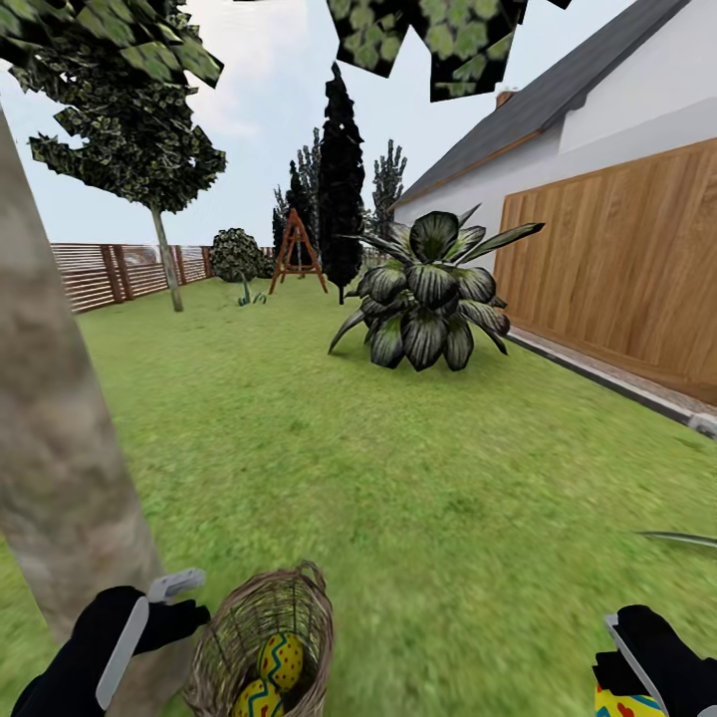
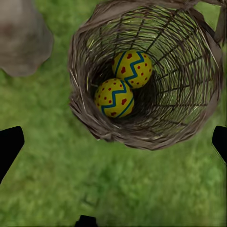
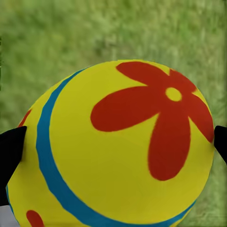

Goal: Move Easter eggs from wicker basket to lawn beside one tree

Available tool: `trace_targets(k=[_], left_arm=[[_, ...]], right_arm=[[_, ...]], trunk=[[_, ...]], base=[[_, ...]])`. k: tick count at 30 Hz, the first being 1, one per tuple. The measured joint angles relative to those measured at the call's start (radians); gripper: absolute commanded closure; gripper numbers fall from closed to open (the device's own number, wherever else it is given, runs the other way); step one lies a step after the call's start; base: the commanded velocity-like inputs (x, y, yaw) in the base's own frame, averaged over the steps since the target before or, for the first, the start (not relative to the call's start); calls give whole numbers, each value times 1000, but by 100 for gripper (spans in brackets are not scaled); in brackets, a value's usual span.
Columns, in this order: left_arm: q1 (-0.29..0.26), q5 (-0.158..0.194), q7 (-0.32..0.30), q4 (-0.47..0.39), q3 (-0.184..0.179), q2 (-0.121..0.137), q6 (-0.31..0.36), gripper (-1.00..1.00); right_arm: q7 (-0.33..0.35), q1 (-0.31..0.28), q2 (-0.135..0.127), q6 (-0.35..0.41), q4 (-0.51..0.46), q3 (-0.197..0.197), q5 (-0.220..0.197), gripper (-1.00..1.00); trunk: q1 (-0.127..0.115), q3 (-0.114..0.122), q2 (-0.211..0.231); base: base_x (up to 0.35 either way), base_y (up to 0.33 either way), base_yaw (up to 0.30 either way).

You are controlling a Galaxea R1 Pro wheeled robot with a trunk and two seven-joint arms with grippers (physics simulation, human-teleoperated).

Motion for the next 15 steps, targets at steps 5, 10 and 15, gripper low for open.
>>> trace_targets(k=[5, 10, 15], left_arm=[[0, 3, -12, -1, 0, -1, 0, -100], [0, 2, -13, -1, 5, 3, 0, -100], [0, 0, -13, 1, -3, -1, -1, -100]], right_arm=[[0, 0, 0, 0, 0, 0, 0, 100], [0, 0, 0, 0, 0, 0, 1, 100], [0, 0, -1, 1, 0, 0, 2, 100]], trunk=[[0, 0, 0], [0, 0, 0], [0, 0, 0]], base=[[341, 4, 0], [325, 0, 0], [259, -174, 0]])
